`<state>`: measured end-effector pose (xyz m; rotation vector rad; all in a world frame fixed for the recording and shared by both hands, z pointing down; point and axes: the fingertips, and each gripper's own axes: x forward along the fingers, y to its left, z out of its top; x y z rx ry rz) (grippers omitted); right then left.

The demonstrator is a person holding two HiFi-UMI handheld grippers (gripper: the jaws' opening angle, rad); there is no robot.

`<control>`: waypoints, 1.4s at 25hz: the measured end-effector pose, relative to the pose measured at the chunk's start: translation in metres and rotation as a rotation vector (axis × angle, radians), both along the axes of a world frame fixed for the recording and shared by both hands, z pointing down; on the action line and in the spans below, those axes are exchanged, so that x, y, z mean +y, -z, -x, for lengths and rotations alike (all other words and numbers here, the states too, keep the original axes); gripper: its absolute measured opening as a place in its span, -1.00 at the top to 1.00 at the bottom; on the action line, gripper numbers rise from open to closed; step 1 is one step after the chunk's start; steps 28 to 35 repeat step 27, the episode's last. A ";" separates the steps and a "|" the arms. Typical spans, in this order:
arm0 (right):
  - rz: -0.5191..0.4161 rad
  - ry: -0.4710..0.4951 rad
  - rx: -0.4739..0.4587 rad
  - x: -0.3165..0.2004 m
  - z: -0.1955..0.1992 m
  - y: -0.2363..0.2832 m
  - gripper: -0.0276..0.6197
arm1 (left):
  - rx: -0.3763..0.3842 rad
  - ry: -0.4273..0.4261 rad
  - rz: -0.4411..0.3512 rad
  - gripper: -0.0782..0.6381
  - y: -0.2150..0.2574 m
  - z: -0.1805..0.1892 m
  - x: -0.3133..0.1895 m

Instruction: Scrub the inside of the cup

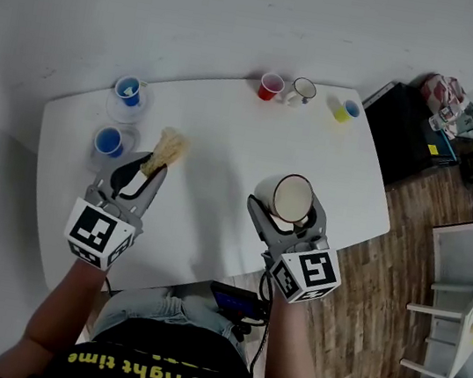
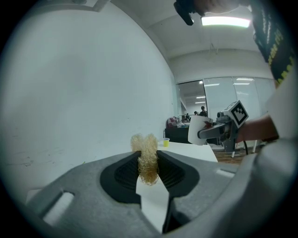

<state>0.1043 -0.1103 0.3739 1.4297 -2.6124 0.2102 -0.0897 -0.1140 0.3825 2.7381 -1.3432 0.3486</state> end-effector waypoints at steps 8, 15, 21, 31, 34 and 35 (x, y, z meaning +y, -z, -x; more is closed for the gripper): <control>0.005 -0.007 0.014 0.002 -0.005 -0.007 -0.30 | -0.002 0.007 0.004 0.50 -0.004 0.000 0.002; 0.012 -0.012 0.019 0.000 -0.007 -0.011 -0.30 | -0.003 0.010 0.007 0.50 -0.006 0.002 0.002; 0.009 -0.010 0.033 0.000 -0.007 -0.011 -0.30 | -0.003 0.007 0.010 0.50 -0.006 0.000 0.003; 0.007 -0.011 0.035 0.000 -0.005 -0.012 -0.30 | -0.002 0.006 0.010 0.50 -0.007 0.000 0.002; 0.007 -0.011 0.035 0.000 -0.005 -0.012 -0.30 | -0.002 0.006 0.010 0.50 -0.007 0.000 0.002; 0.007 -0.011 0.035 0.000 -0.005 -0.012 -0.30 | -0.002 0.006 0.010 0.50 -0.007 0.000 0.002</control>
